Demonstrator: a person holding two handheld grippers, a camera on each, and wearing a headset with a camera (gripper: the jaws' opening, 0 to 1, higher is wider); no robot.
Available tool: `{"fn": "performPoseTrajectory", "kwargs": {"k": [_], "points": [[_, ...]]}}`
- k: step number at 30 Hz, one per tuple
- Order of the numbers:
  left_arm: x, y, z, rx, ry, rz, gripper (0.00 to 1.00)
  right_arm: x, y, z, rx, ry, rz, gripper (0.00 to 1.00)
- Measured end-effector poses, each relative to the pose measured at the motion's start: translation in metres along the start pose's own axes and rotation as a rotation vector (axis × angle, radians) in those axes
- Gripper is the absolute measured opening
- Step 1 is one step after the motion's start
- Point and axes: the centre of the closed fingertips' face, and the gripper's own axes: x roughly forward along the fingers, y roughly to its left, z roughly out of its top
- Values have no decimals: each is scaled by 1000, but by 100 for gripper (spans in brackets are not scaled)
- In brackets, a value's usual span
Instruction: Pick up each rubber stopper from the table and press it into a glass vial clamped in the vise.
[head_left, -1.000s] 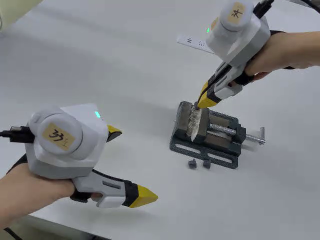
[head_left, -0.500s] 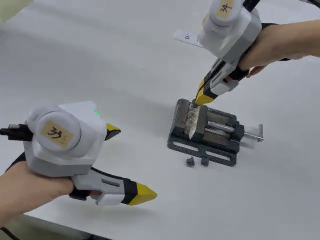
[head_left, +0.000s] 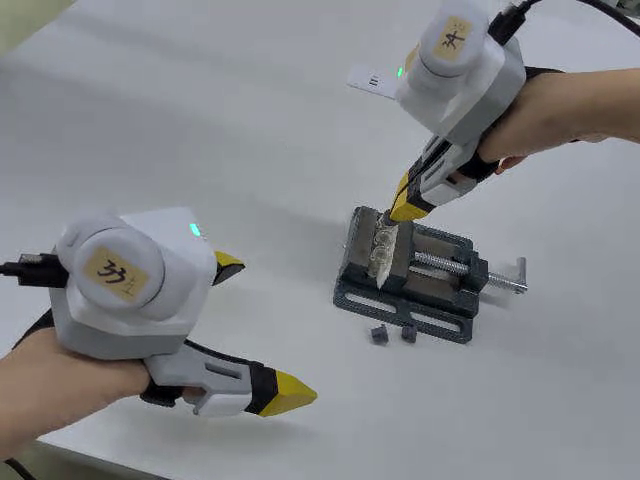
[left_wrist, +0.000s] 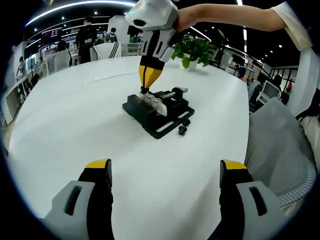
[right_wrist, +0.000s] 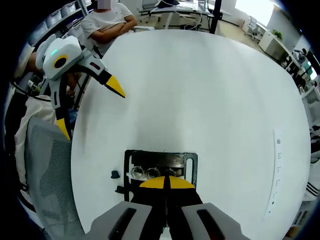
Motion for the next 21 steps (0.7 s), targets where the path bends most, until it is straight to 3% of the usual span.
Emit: {"fn": "performPoseTrajectory", "kwargs": {"k": [8,15,21], "points": [[3,-2,1,-1,-2,-6,88,1,1,1,-13,30,-16,0],[4,-3,2,-5,-8,-8,88,1,-2,0,18,67,-7,0],[5,-2,1,-4,-7,-7,88,1,-6,1,49,62,5,0]]}}
